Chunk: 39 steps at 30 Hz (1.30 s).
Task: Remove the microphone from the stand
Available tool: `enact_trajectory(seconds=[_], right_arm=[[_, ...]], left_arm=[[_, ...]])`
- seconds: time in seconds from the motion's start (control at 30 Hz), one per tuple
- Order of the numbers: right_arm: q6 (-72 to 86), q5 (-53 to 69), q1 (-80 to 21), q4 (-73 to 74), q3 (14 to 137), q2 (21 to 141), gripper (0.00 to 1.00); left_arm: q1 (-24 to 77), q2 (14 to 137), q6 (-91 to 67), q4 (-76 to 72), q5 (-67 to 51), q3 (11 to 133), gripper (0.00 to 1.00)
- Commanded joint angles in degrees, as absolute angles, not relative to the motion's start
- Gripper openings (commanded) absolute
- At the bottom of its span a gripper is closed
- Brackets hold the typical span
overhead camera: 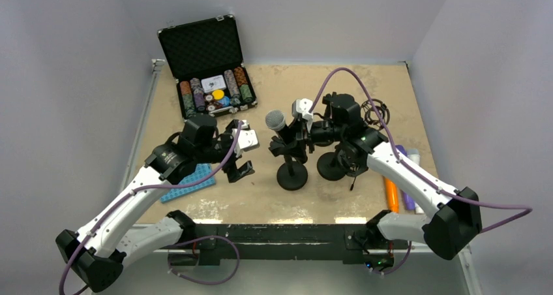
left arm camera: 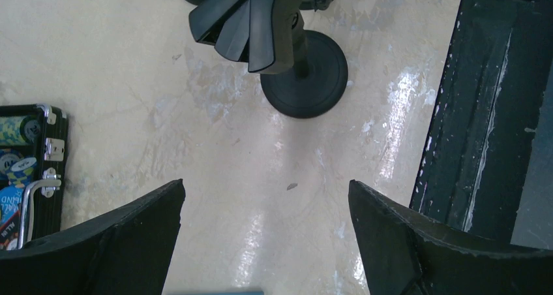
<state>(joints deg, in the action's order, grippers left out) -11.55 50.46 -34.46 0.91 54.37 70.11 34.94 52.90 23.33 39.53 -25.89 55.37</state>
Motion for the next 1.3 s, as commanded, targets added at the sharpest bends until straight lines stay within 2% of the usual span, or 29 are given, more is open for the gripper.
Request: enact_trajectory(seconds=[0.0,0.2,0.27,0.53,0.73,1.27], right_arm=[[-18.19,51.30,-34.30,15.62,63.46,69.67,0.58],[-19.42,48.96,-34.08,21.01,65.53,68.16,0.73],[-19.36,47.46,-34.06,23.31,66.51,67.79,0.74],[-22.18,43.78,-33.01,30.76,67.78,65.38,0.75],[-24.53,42.53,-32.08,36.87,70.15,64.10,0.74],[-21.50,42.89,-31.99,35.19,72.10,67.34,0.68]], left_arm=[[34.89,54.52,23.95,33.55,-29.21,55.66,0.99],[34.86,56.37,23.29,28.76,-33.54,54.70,1.00],[34.88,56.90,23.17,25.53,-36.51,53.80,1.00],[35.06,68.54,20.35,17.81,-47.02,60.59,1.00],[35.22,76.03,21.00,17.78,-53.13,66.26,1.00],[36.09,81.23,18.63,10.41,-55.12,64.36,0.97]])
